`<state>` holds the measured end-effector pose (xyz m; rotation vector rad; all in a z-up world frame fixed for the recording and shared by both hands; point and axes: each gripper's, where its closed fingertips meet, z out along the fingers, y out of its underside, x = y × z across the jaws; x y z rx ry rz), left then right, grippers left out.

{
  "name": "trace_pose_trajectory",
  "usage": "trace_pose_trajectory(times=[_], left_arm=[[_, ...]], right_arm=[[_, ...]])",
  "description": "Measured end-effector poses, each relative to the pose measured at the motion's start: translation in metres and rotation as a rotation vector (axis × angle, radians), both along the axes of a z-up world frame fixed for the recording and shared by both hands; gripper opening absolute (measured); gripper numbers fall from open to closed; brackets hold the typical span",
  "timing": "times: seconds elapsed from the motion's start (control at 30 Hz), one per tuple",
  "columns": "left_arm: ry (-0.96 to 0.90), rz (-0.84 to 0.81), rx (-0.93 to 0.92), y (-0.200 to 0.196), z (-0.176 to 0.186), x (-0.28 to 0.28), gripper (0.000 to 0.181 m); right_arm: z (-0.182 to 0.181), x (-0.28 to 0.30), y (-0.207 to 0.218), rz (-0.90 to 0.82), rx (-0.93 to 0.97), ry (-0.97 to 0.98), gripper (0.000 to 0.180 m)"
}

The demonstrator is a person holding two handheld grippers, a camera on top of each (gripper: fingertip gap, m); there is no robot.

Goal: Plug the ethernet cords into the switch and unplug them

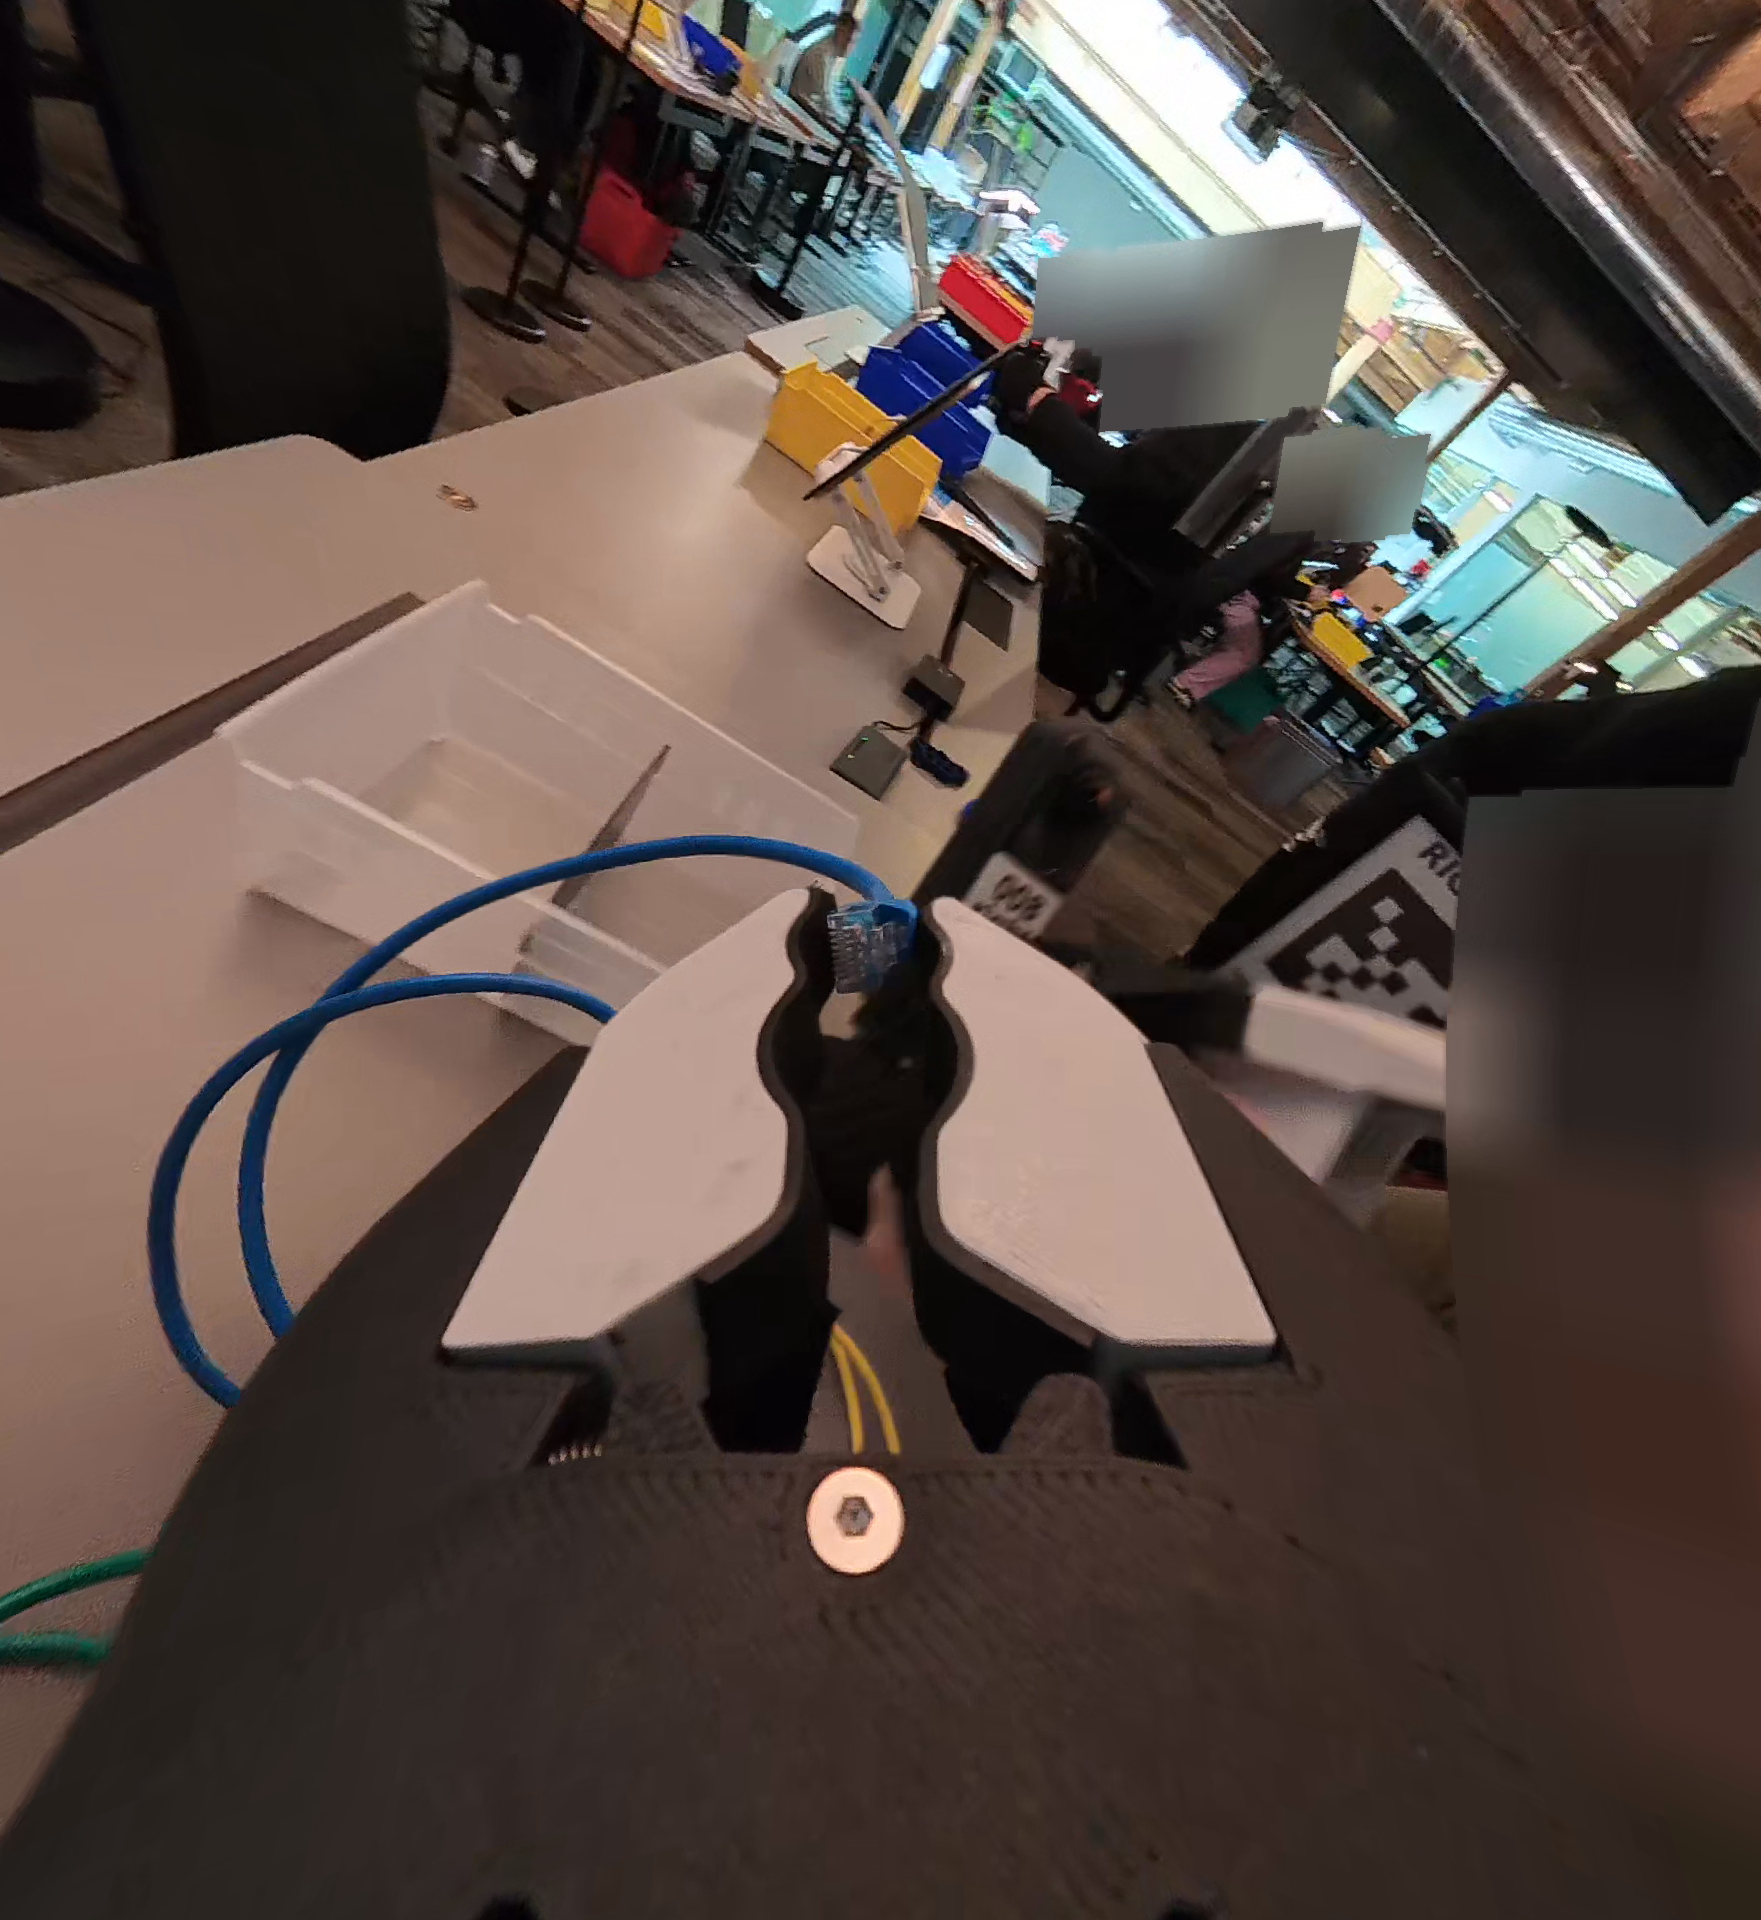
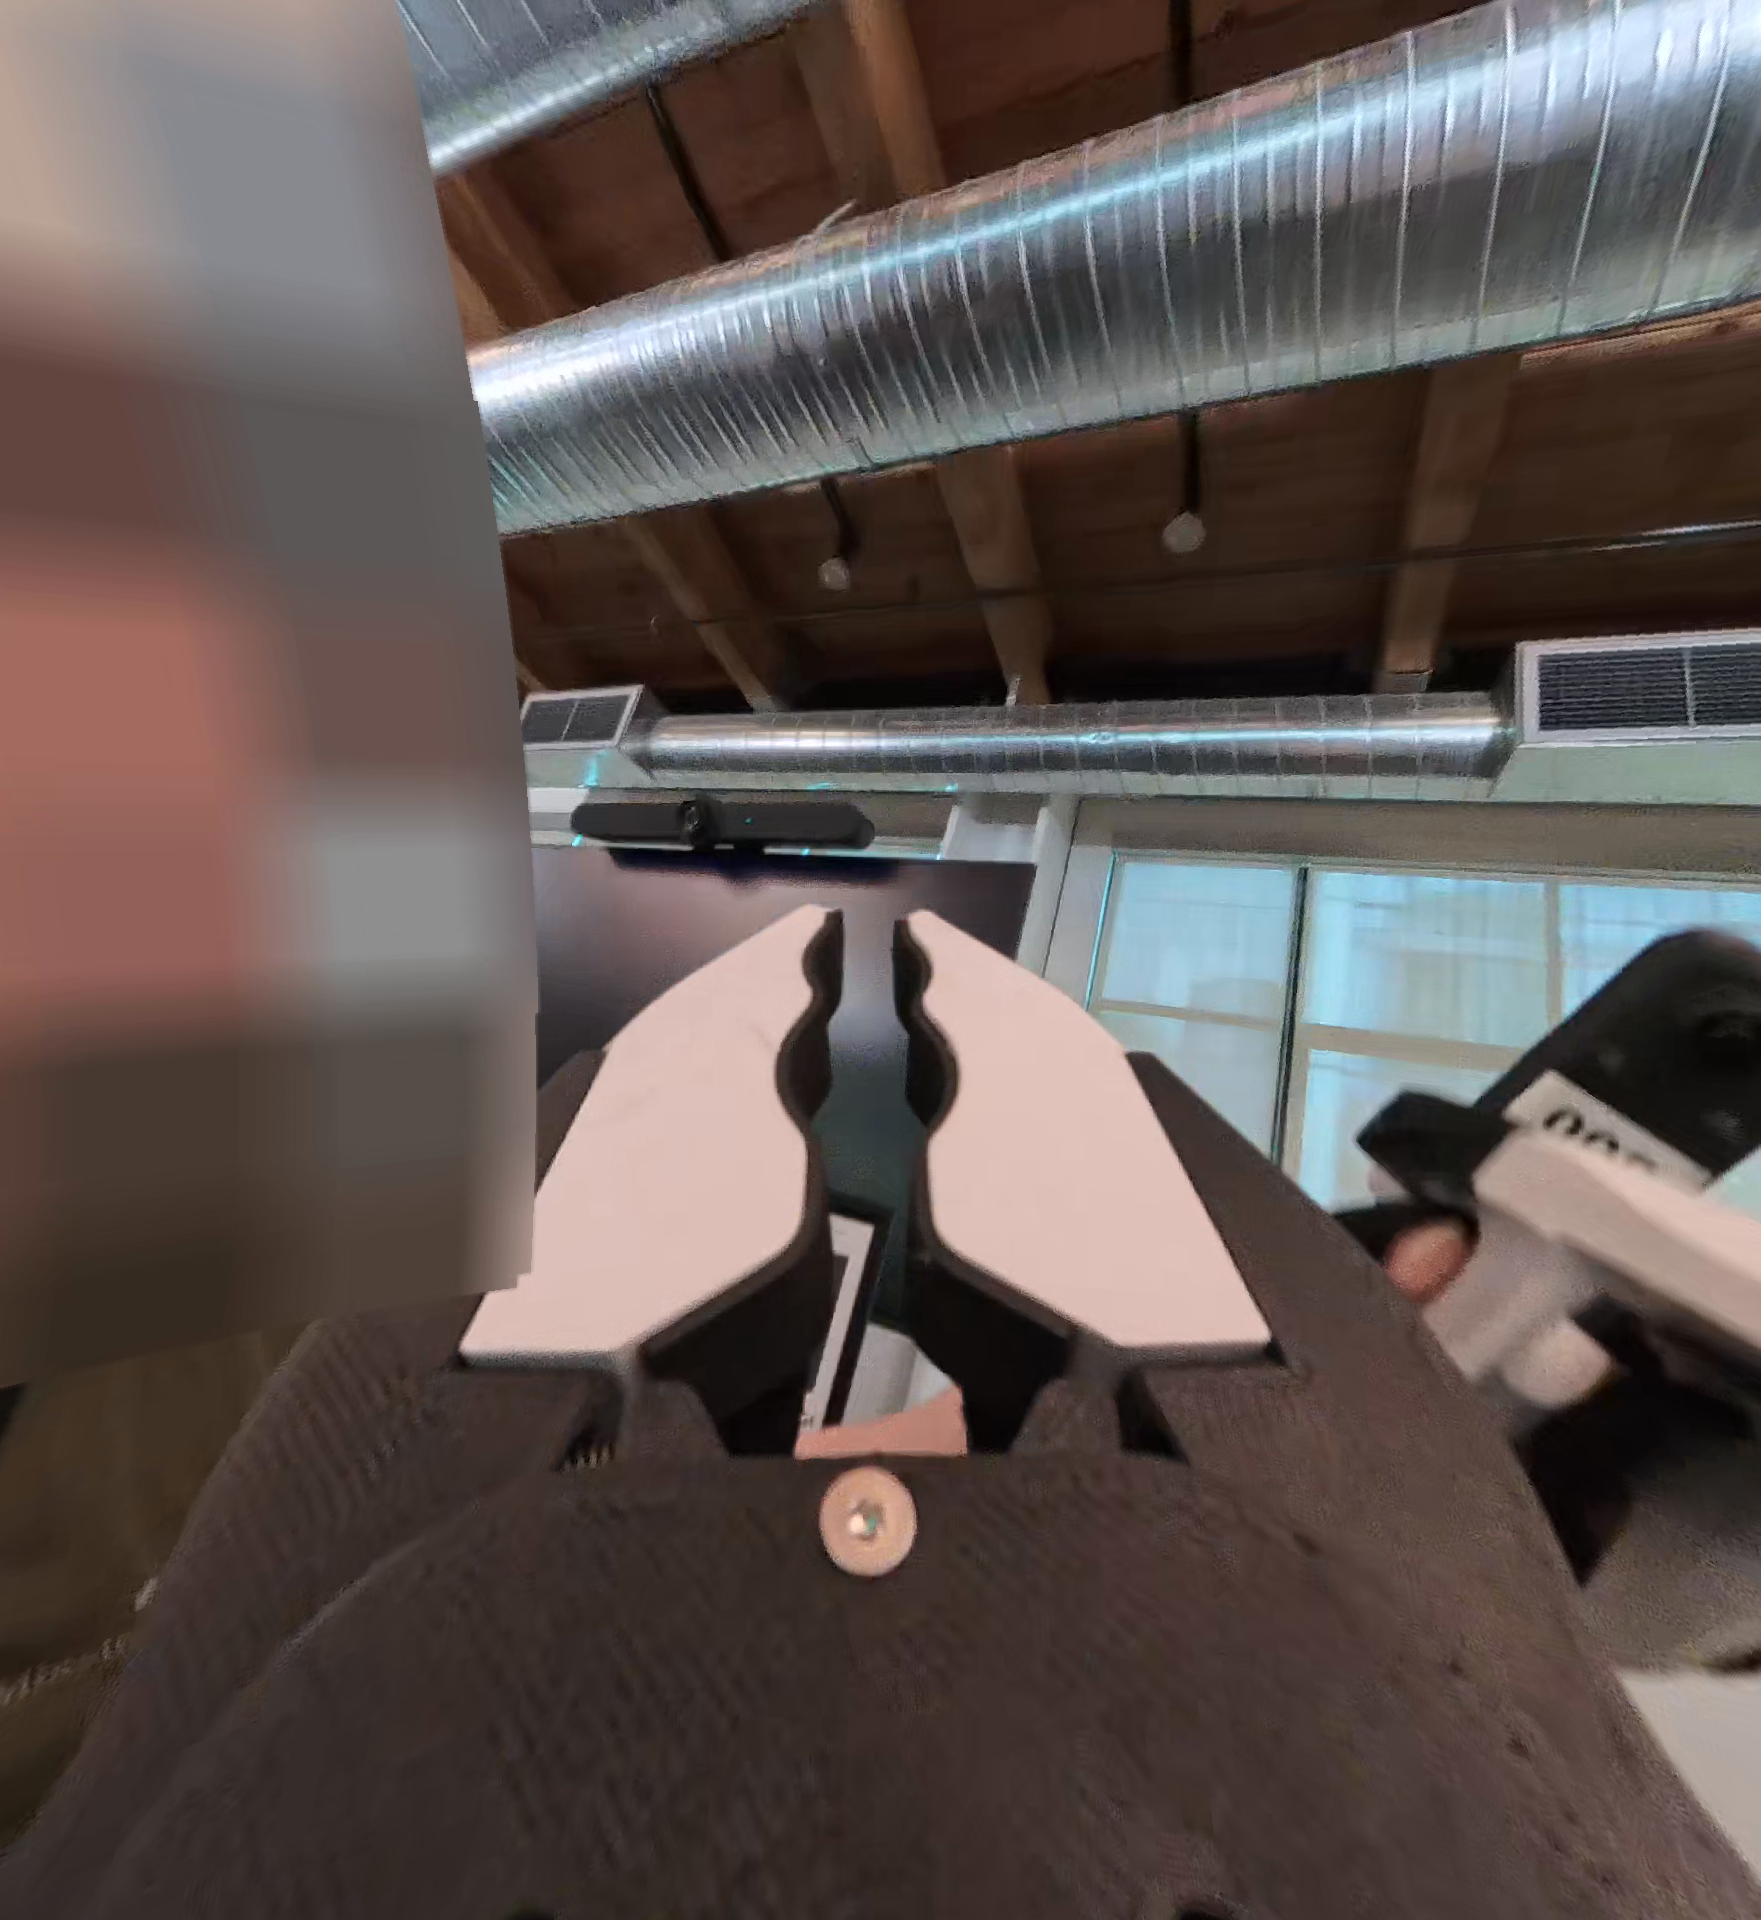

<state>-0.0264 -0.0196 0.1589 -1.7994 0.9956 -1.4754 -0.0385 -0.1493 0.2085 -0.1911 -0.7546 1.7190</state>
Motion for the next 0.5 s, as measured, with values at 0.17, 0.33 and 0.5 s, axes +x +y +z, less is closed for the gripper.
trace_pose_trajectory(times=[0.17,0.33,0.5], left_arm=[[-0.030,-0.083,0.009,-0.023,0.020,0.008,0.015],[0.040,-0.132,0.059,-0.048,0.020,0.010,0.014],[0.091,-0.141,0.087,-0.061,0.009,0.006,0.014]], right_arm=[[-0.044,-0.044,0.027,-0.216,0.072,-0.255,0.008],[-0.066,-0.049,0.098,-0.662,-0.041,-0.395,0.011],[-0.057,-0.028,0.101,-0.970,0.131,-0.333,0.029]])
